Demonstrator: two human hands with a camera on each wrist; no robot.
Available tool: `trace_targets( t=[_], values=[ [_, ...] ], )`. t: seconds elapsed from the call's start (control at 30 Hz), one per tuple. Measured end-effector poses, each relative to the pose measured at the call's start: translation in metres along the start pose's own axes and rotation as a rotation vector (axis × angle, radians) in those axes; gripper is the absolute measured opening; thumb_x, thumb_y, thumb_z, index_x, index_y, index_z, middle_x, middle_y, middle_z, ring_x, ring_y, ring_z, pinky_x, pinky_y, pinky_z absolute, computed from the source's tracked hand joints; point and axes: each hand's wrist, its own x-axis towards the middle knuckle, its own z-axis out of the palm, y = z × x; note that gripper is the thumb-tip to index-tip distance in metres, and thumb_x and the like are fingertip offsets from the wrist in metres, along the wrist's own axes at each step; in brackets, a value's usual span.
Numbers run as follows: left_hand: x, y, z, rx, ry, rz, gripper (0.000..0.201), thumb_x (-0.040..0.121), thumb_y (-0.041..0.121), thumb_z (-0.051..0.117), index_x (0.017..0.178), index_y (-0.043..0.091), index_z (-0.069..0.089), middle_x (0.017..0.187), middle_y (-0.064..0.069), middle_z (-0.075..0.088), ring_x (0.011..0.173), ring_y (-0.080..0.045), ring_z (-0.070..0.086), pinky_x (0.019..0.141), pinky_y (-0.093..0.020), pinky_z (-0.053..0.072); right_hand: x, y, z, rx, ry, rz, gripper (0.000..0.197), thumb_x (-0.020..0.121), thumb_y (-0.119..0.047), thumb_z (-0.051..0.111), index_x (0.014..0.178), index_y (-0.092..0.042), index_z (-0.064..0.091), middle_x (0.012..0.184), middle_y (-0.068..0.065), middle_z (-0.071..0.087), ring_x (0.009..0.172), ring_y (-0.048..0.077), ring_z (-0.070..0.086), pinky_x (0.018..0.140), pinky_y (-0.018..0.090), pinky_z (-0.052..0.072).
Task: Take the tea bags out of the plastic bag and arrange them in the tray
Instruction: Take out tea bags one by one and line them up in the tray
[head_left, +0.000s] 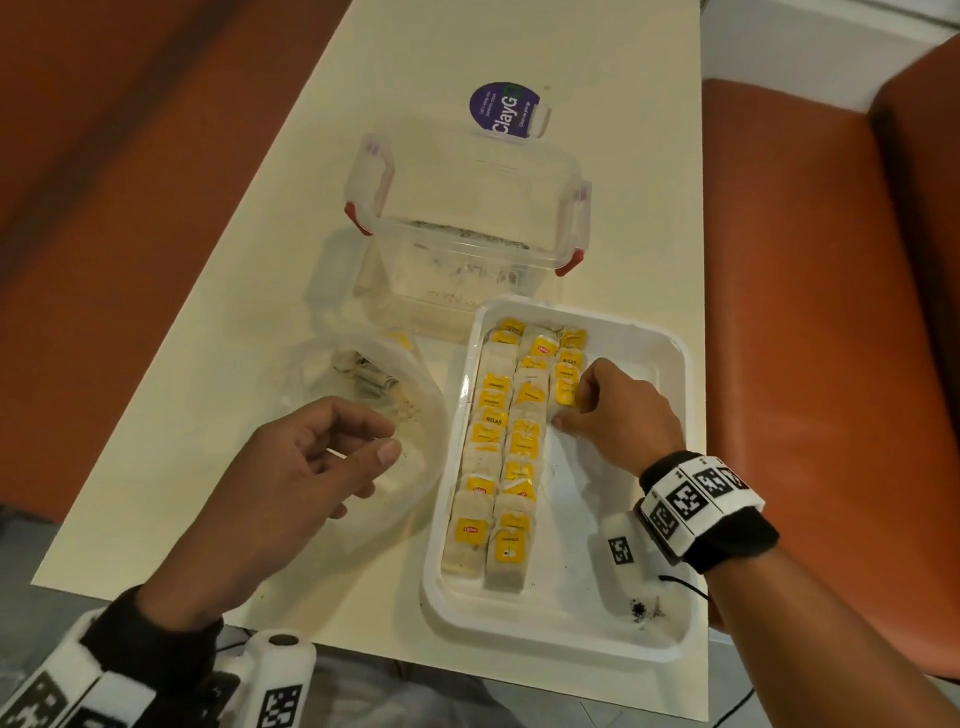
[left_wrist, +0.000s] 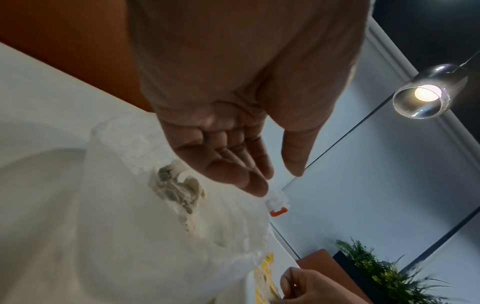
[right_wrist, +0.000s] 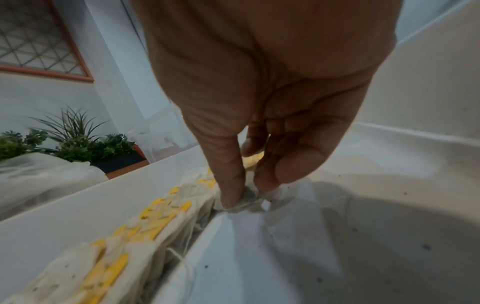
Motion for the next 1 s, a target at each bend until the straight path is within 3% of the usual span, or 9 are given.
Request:
trace_targets(
  t=[0.13, 0.23, 0.4, 0.5, 0.6, 0.67, 0.77, 0.83, 1.0],
  values=[
    [0.008, -0.001, -0.014, 0.113, 0.066, 0.001, 0.009, 0.081, 0.036, 0.073, 0.090, 0.035, 0.073, 0.083, 0.007, 0.073, 0.069, -0.011, 0.070, 0.064, -0.033, 0.053, -0.007, -0.011, -0.008, -0.012, 0.015, -0.028, 0.037, 0.079, -0.048, 0.077, 0.082, -0.027, 0.047, 0.076, -0.008, 0.061, 0.067, 0.015, 0.058, 0.057, 0.030, 0.038],
    [0.022, -0.007, -0.022, 0.522, 0.096, 0.020, 0.011, 0.092, 0.035, 0.067, 0.101, 0.039, 0.070, 0.086, 0.019, 0.071, 0.073, -0.001, 0.068, 0.069, -0.030, 0.051, -0.027, -0.039, -0.016, 0.086, 0.061, -0.182, 0.031, 0.083, -0.048, 0.073, 0.084, -0.029, 0.048, 0.076, -0.010, 0.061, 0.065, 0.009, 0.057, 0.057, 0.031, 0.041],
    [0.041, -0.024, -0.019, 1.213, 0.018, 0.185, 0.033, 0.098, 0.043, 0.049, 0.130, 0.045, 0.056, 0.126, 0.015, 0.058, 0.107, -0.015, 0.060, 0.071, -0.032, 0.048, -0.066, -0.108, 0.000, 0.063, 0.026, -0.475, 0.032, 0.084, -0.060, 0.064, 0.098, -0.038, 0.047, 0.097, -0.016, 0.056, 0.073, 0.009, 0.057, 0.061, 0.033, 0.046],
    [0.040, -0.041, -0.016, 1.325, -0.079, 0.310, 0.025, 0.090, 0.034, 0.060, 0.112, 0.039, 0.071, 0.121, 0.005, 0.061, 0.103, -0.024, 0.056, 0.058, -0.032, 0.042, -0.060, -0.129, 0.019, -0.130, 0.085, -0.543, 0.041, 0.085, -0.053, 0.066, 0.110, -0.031, 0.042, 0.106, -0.011, 0.053, 0.072, 0.016, 0.052, 0.053, 0.031, 0.043],
    [0.036, -0.057, -0.020, 1.421, -0.120, 0.354, 0.017, 0.072, 0.024, 0.069, 0.083, 0.033, 0.078, 0.106, 0.000, 0.068, 0.085, -0.028, 0.057, 0.056, -0.034, 0.040, -0.044, -0.133, 0.028, -0.190, 0.119, -0.537, 0.028, 0.091, -0.031, 0.062, 0.104, -0.028, 0.036, 0.102, -0.006, 0.057, 0.072, 0.024, 0.057, 0.054, 0.034, 0.045],
    [0.033, -0.059, -0.023, 1.372, -0.079, 0.379, 0.015, 0.074, 0.026, 0.065, 0.079, 0.031, 0.078, 0.101, 0.001, 0.069, 0.081, -0.027, 0.059, 0.056, -0.034, 0.041, -0.036, -0.131, 0.027, -0.199, 0.140, -0.519, 0.027, 0.093, -0.020, 0.056, 0.096, -0.029, 0.031, 0.092, -0.005, 0.056, 0.068, 0.028, 0.055, 0.053, 0.035, 0.043],
    [0.035, -0.052, -0.026, 1.136, 0.010, 0.357, 0.011, 0.087, 0.028, 0.067, 0.095, 0.026, 0.074, 0.103, 0.004, 0.066, 0.086, -0.021, 0.062, 0.058, -0.030, 0.045, -0.032, -0.127, 0.025, -0.139, 0.115, -0.535, 0.030, 0.091, -0.014, 0.054, 0.091, -0.032, 0.030, 0.086, -0.004, 0.054, 0.067, 0.029, 0.052, 0.054, 0.037, 0.043],
    [0.043, -0.044, -0.023, 1.036, 0.026, 0.331, 0.026, 0.089, 0.032, 0.067, 0.115, 0.027, 0.066, 0.115, 0.006, 0.062, 0.096, -0.018, 0.062, 0.063, -0.030, 0.049, -0.031, -0.124, 0.024, -0.097, 0.091, -0.559, 0.027, 0.089, -0.014, 0.056, 0.092, -0.032, 0.035, 0.087, -0.003, 0.054, 0.070, 0.028, 0.052, 0.057, 0.039, 0.046],
    [0.075, -0.038, 0.000, 1.229, -0.025, 0.245, 0.062, 0.086, 0.059, 0.060, 0.141, 0.040, 0.039, 0.135, 0.010, 0.052, 0.113, -0.018, 0.058, 0.068, -0.031, 0.037, -0.028, -0.121, 0.021, -0.055, 0.079, -0.550, 0.021, 0.087, -0.011, 0.055, 0.097, -0.030, 0.052, 0.093, -0.001, 0.056, 0.078, 0.025, 0.054, 0.063, 0.039, 0.048]
  ],
)
